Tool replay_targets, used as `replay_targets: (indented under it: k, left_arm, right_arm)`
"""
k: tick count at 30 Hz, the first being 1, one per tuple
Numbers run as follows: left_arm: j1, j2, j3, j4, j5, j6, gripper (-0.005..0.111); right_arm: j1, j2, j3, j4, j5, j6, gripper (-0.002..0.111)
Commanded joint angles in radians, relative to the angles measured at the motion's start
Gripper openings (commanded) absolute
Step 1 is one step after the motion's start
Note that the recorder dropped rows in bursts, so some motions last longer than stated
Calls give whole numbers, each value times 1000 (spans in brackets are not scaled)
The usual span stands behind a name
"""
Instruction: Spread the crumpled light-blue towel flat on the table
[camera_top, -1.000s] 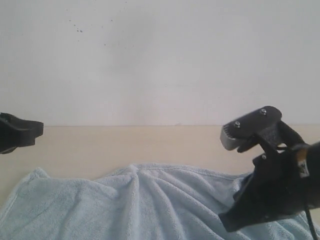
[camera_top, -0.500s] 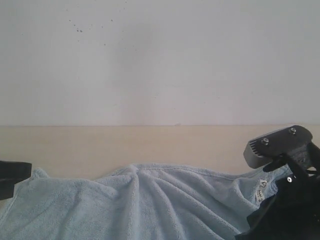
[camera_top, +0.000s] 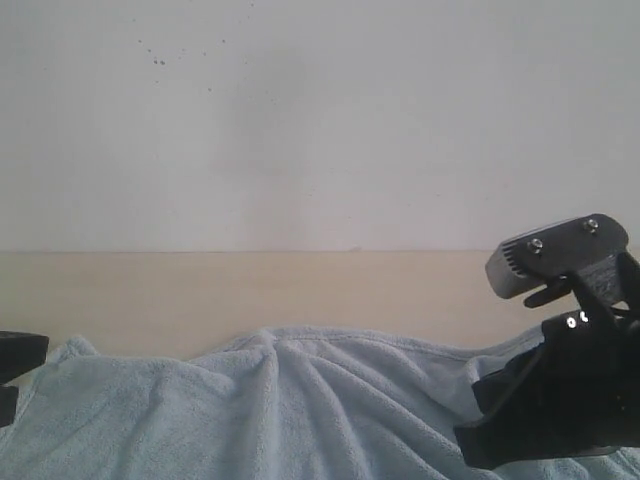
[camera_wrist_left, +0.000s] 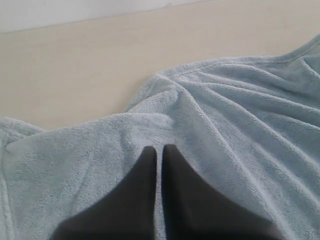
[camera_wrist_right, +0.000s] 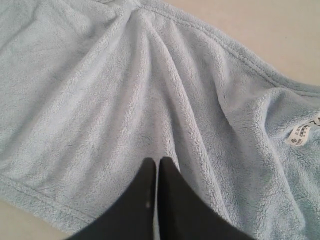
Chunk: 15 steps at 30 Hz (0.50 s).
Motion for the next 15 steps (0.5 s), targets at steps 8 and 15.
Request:
replay_targets:
  k: [8,15]
  left_arm:
    - [-5,-155,71,1,112,-28,4]
    - [-5,-153,74,1,90,-42,4]
  right_arm:
    - [38,0,4,97,26,-69,2]
    - [98,4,4,120,-50,-73,2]
